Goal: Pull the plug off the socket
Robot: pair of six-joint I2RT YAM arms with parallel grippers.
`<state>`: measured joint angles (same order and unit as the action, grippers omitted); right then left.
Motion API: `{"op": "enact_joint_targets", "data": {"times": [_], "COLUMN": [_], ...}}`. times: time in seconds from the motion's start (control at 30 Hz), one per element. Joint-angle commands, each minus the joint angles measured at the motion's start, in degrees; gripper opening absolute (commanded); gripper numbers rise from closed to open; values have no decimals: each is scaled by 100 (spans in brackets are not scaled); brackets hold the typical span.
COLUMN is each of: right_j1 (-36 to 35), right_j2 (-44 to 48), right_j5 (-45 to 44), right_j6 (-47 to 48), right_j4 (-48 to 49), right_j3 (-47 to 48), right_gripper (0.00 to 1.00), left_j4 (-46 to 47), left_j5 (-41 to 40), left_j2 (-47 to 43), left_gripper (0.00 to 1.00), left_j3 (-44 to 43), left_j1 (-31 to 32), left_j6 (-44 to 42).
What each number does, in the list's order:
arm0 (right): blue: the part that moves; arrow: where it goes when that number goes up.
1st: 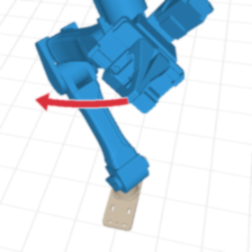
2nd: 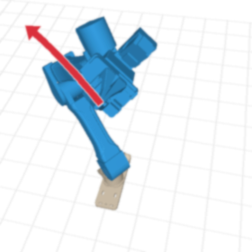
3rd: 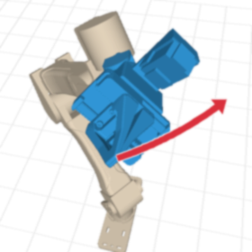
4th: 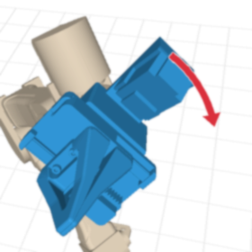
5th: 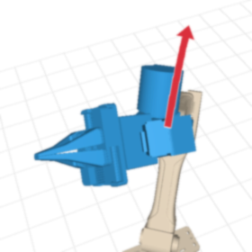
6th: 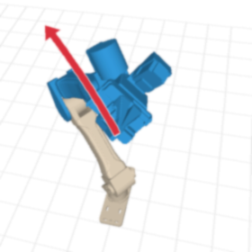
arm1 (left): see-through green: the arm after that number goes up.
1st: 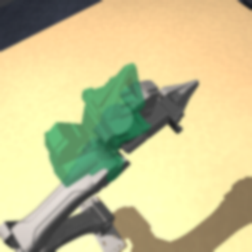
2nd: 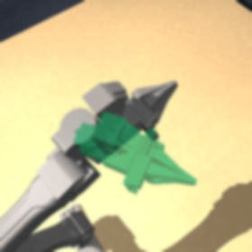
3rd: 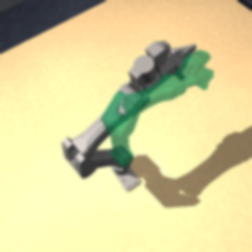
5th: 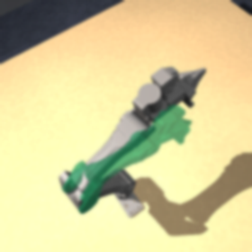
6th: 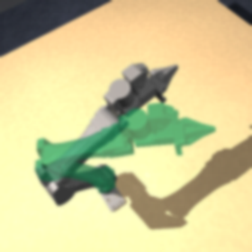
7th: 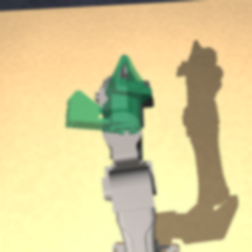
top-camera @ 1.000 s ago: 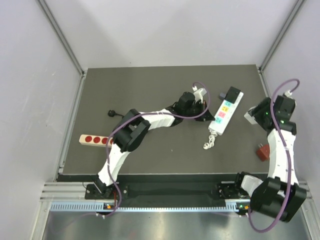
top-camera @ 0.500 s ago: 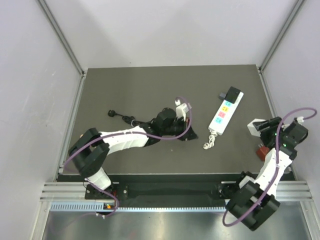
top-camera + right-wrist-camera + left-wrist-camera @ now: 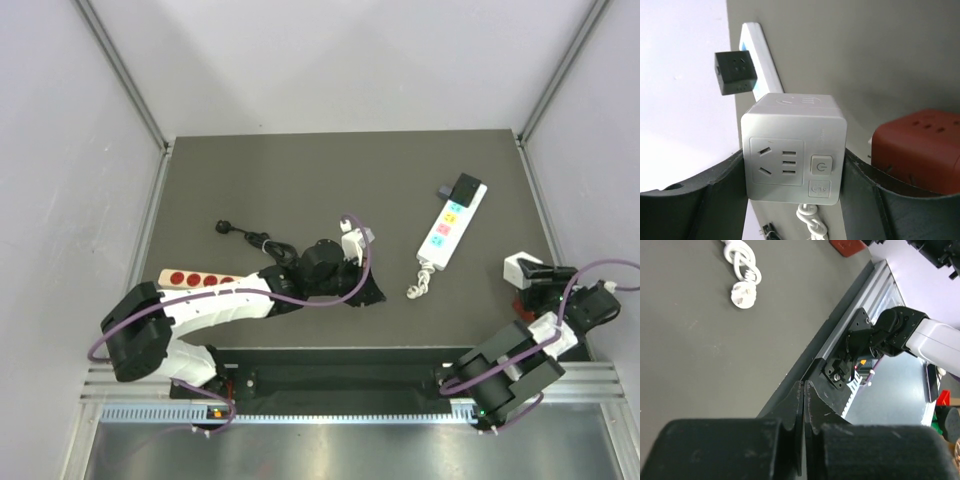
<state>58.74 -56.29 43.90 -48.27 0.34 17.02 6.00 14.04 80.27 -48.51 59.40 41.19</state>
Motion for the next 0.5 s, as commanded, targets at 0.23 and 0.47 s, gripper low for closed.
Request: {"op": "enact_joint_targets", "data": {"times": [0.23,0.47], "right_j1": [524,533], "right_j2": [-927,-1042], "right_j5": [813,726], "right_j6": [195,134], "right_j4": [1064,1346], "right_j3": [337,364], "right_gripper": [0,0], "left_j4": [-55,-46], "left_j5": [-297,-183], "left_j2": [-3,305], "left_gripper": [0,0], "left_j3": [-132,-413], "left_j1": [107,160], "left_j6": [56,38]}}
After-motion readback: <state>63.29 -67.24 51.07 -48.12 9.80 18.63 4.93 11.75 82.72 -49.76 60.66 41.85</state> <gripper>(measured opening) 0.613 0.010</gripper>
